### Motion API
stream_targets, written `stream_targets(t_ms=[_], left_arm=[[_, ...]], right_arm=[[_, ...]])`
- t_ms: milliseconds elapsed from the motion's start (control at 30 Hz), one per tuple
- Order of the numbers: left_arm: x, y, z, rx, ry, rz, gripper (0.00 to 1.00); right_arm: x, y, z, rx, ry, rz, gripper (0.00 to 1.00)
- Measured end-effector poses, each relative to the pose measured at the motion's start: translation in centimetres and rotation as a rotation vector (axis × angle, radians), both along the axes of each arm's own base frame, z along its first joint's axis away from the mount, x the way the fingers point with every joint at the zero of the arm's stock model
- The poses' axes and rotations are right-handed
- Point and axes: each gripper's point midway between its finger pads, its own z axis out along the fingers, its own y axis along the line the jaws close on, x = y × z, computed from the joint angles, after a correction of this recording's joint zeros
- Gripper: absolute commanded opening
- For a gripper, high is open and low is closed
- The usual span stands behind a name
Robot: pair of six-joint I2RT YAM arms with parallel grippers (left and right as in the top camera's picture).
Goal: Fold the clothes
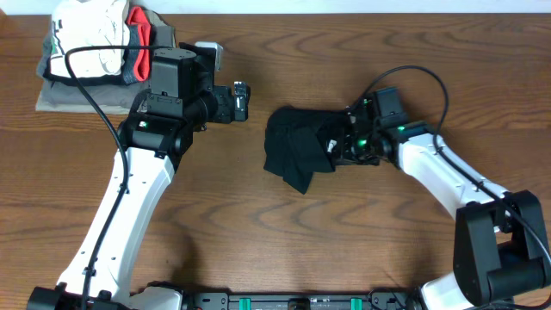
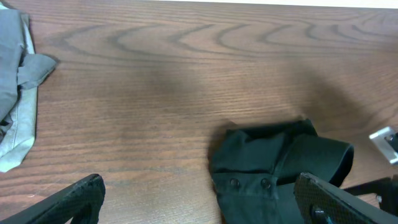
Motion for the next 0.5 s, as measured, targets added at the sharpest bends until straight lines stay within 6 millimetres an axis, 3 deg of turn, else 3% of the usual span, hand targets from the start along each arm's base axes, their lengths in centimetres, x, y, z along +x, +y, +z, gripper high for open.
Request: stream_targets(t_ms=[200, 333, 500], left_arm=[[0.0, 0.1, 0.0, 0.003, -0.001, 0.003, 0.98], [0.1, 0.2, 0.0, 0.007, -0.001, 0.008, 0.98], [0.1, 0.3, 0.0, 0.011, -0.002, 0.012, 0.98]], right_arm=[[1.0, -3.4, -0.3, -0.029, 0.001, -0.067, 0.04], [1.1, -4.1, -0.4, -0.042, -0.01, -0.056, 0.36], [0.9, -3.3, -0.3, -0.043, -0.027, -0.007, 0.45]])
